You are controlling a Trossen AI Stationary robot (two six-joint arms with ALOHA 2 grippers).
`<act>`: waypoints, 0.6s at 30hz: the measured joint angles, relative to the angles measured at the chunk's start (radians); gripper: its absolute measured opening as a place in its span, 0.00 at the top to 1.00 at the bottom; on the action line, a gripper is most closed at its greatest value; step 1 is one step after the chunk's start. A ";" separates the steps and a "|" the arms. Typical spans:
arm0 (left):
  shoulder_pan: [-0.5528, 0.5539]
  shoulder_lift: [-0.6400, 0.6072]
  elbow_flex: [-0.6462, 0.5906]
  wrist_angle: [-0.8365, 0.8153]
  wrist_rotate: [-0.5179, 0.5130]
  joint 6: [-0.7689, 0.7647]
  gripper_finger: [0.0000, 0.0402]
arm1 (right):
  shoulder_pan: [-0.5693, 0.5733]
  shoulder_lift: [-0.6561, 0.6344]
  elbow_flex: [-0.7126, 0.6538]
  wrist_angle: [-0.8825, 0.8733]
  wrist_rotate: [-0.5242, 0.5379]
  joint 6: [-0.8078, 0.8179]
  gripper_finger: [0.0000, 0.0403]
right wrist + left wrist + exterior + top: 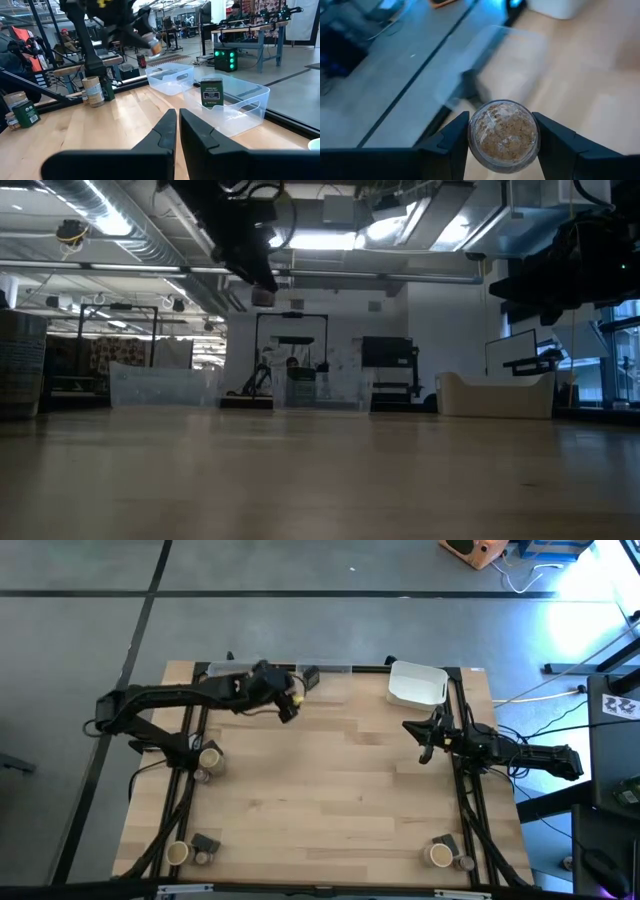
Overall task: Sort spices by type
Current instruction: Put the center brown seasoning bottle into the left transparent bin
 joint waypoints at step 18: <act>0.380 0.005 -0.117 0.003 -0.029 -0.130 0.56 | 0.000 0.000 0.000 0.000 0.000 -0.004 0.94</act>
